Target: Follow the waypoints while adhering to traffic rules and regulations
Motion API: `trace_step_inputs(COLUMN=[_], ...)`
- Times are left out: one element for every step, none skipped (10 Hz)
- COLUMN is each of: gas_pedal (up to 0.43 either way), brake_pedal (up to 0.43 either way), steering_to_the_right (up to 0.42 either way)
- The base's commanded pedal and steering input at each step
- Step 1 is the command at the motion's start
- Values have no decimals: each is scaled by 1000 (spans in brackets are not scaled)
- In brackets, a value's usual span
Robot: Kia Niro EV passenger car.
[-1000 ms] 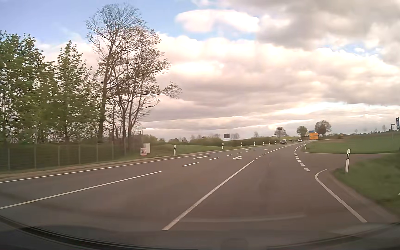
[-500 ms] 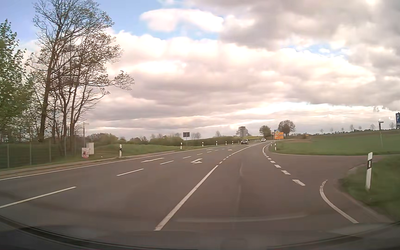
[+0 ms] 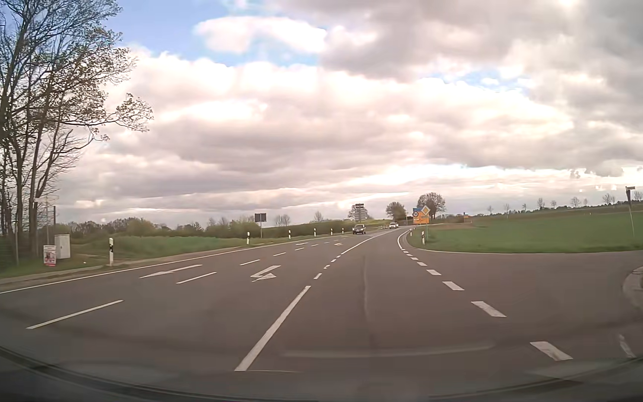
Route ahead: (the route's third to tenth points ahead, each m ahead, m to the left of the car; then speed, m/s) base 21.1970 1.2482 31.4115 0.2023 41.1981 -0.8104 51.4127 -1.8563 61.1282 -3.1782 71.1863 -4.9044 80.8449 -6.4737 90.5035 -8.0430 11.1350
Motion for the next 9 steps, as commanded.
trace_step_inputs(gas_pedal=[260,260,260,260,260,260,260,260,260], brake_pedal=[6,6,6,6,0,0,6,6,0], steering_to_the_right=[35,32,29,25,22,20,16,11,7])
